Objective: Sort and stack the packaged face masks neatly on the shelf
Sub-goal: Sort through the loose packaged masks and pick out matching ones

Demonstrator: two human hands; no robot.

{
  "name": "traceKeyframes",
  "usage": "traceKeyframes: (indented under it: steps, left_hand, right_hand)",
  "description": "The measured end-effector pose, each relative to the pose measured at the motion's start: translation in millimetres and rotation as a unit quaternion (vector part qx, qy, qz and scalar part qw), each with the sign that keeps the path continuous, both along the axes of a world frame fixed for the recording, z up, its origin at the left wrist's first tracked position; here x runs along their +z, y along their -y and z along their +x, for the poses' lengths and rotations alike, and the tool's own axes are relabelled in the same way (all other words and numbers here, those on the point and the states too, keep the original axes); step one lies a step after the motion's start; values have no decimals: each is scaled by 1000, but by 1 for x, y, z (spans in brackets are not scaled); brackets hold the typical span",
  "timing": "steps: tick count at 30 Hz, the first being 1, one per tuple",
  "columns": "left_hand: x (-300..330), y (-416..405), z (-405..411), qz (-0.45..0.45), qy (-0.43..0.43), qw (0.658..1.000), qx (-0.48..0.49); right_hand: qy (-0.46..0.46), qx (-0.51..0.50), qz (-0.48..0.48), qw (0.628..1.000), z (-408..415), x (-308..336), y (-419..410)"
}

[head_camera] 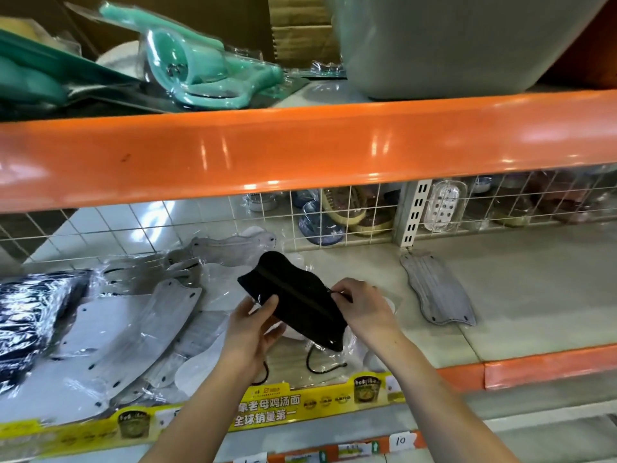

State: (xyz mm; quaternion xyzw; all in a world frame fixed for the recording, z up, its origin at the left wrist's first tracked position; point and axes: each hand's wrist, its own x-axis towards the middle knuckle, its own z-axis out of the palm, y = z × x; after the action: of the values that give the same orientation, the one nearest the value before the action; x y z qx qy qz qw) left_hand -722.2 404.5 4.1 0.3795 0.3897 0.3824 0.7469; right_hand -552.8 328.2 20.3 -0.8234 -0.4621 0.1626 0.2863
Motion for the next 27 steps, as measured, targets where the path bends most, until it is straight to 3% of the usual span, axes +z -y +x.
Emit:
traceKeyframes:
  steps: [5,8,13,18,21,23,25,27]
  left_hand:
    - [0,2,-21,41,-33,998,23]
    - [-1,-1,-33,26,-49,998,41]
    - [-3,-12,-53,-7,-43,998,41]
    - [6,-17,-77,35,-57,996,55]
    - [9,-36,-96,175,-247,933,196]
    - [9,-49,-113,274,-268,890,247]
    - [6,-58,-130,351,-332,845,230]
    - [6,-66,-147,484,-425,748,159]
  right_hand:
    - [51,-5,51,997,-15,1,-9]
    - [98,52,106,988,-38,-6,-13]
    - [178,181,57,965,-81,-22,-17]
    - [183,204,65,960,-101,-21,-29]
    - [189,198,83,958,-114,-15,-41]
    - [196,192,85,958,-122,-14,-50]
    - [202,192,83,957,-133,-14,-59]
    - [215,184,88,955,-146,-12,-70]
